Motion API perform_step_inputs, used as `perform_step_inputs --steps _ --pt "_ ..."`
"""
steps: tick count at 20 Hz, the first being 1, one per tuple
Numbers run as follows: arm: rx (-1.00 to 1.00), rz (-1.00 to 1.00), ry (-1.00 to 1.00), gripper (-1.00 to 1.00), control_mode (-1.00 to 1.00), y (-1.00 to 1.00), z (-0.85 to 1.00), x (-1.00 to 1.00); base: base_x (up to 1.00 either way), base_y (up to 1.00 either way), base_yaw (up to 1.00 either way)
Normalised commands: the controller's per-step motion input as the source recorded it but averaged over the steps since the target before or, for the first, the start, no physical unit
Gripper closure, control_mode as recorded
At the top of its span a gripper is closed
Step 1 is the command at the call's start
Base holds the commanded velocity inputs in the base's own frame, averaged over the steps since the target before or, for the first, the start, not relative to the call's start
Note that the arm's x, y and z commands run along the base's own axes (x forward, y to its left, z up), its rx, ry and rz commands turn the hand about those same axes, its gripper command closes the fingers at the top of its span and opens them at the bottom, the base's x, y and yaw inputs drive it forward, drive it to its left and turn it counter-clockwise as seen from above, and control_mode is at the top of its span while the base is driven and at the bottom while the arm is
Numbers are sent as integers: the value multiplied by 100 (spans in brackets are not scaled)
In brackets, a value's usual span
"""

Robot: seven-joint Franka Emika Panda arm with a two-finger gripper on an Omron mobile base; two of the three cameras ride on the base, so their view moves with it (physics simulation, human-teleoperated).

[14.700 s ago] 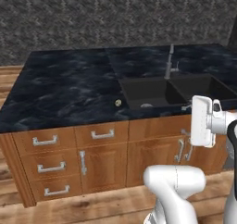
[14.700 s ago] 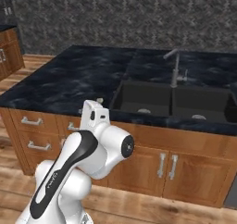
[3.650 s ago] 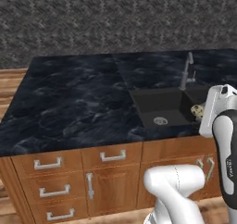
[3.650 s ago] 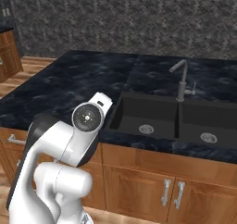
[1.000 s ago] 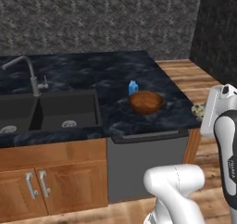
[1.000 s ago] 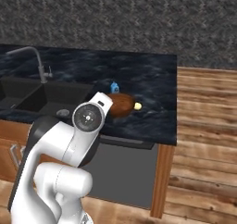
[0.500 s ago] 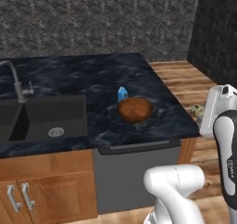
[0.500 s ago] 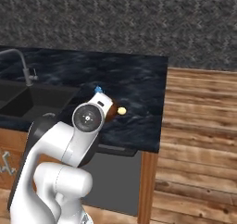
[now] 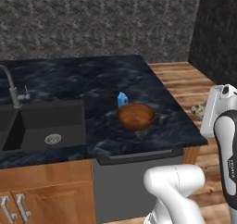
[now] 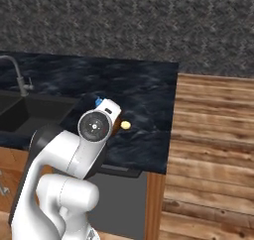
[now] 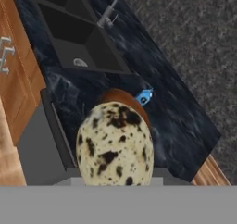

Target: Gather the eggs and milk located in the vicinity of the sink area and place them right next to the bowl.

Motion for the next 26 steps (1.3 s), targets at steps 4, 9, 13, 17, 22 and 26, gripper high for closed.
perform_step_inputs --steps 4,9,13,17,22,26 --pt "0 0 0 100 100 0 0 0 49 0 0" --pt "0 0 0 100 100 0 0 0 53 0 0" --pt "0 0 0 100 100 0 0 0 36 0 0" --pt "0 0 0 100 100 0 0 0 8 -1 0" --pt "0 0 0 100 -100 0 0 0 0 0 0" --pt "0 0 1 100 -100 -2 0 4 0 0 0"
